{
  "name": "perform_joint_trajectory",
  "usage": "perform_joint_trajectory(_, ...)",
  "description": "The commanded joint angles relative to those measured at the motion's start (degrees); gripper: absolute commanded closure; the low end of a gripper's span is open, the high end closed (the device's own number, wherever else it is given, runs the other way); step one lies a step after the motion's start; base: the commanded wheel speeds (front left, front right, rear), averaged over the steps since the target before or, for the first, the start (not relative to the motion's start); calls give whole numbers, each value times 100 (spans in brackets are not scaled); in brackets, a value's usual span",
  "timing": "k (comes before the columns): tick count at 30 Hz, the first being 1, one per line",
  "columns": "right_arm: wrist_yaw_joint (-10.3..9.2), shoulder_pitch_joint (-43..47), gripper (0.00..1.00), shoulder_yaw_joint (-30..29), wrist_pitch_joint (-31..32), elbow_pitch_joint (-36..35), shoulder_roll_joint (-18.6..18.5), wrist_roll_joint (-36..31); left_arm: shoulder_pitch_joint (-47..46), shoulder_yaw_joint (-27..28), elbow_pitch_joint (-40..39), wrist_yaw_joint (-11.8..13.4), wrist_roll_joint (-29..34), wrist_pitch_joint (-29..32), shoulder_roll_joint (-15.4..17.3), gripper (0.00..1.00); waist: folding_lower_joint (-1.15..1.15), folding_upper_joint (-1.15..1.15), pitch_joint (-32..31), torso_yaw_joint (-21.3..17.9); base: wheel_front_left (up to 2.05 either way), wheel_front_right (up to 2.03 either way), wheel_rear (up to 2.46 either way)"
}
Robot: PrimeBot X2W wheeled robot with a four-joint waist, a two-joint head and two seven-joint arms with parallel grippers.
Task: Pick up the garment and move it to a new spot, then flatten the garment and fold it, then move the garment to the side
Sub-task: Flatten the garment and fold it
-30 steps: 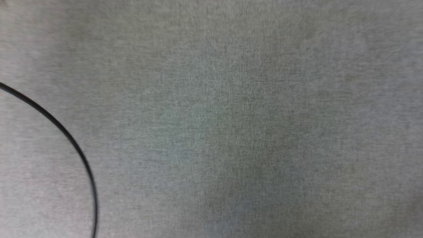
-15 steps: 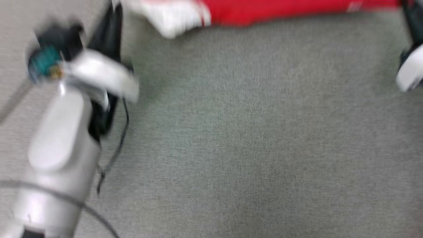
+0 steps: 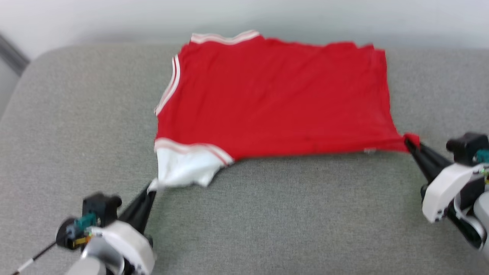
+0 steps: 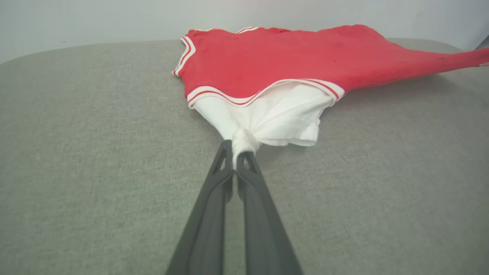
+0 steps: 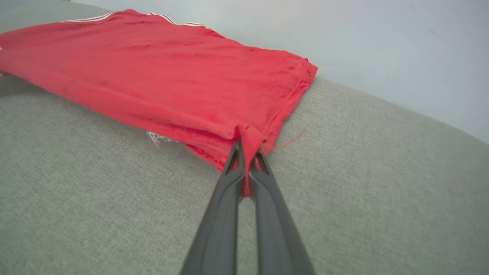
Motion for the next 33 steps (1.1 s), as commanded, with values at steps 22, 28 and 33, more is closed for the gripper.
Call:
perform_joint_trajectory(22, -5, 2583, 100, -191, 964, -1667, -799, 1031, 2838, -83, -1923, 77, -1122, 979, 819, 100, 2, 0, -969, -173, 0, 0, 0)
perform_joint_trajectory(28, -5, 2712, 100, -698, 1177, -2222, -857, 1050, 2515, 92, -2160, 96, -999, 753, 882, 100, 2, 0, -777, -230, 0, 0, 0)
perform_joint_trajectory(33, -5, 2585, 100, -1118, 1380, -2609, -843, 948, 1982, 272, -2435, 64, -923, 610, 863, 100, 2, 0, -459, -240, 0, 0, 0)
